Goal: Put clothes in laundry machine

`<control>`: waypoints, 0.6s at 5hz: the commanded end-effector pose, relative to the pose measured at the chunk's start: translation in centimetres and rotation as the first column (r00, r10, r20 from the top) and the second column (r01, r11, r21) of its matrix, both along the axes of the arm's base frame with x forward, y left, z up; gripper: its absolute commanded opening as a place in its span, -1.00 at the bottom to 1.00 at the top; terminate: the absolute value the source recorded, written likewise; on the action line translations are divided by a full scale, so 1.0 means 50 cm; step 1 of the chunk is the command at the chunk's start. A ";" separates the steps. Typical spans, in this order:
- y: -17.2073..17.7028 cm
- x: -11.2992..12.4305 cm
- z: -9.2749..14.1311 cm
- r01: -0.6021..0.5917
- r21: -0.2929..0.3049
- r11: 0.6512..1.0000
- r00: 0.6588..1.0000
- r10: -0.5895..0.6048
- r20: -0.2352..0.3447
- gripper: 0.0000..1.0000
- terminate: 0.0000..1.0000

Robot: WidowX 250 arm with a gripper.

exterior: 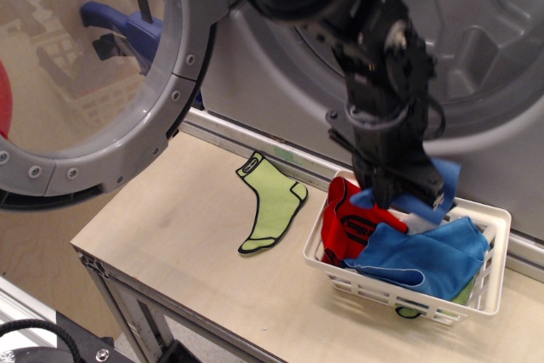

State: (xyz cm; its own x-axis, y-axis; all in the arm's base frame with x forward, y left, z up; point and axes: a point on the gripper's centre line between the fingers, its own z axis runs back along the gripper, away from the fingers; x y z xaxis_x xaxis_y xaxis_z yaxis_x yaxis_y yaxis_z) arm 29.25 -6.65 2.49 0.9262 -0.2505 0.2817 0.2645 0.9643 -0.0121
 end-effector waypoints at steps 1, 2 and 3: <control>0.045 0.000 0.144 -0.045 -0.078 0.996 0.953 0.067 0.295 -1.00 -1.00; 0.085 0.024 0.179 -0.113 -0.121 0.986 0.925 0.149 0.349 -1.00 -1.00; 0.098 0.071 0.171 -0.154 -0.123 0.980 0.913 0.189 0.361 -1.00 -1.00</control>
State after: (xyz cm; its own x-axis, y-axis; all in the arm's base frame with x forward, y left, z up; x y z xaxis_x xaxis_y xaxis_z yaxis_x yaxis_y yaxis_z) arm 33.58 -2.22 9.93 0.8103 -0.0500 0.5839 0.0880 0.9954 -0.0369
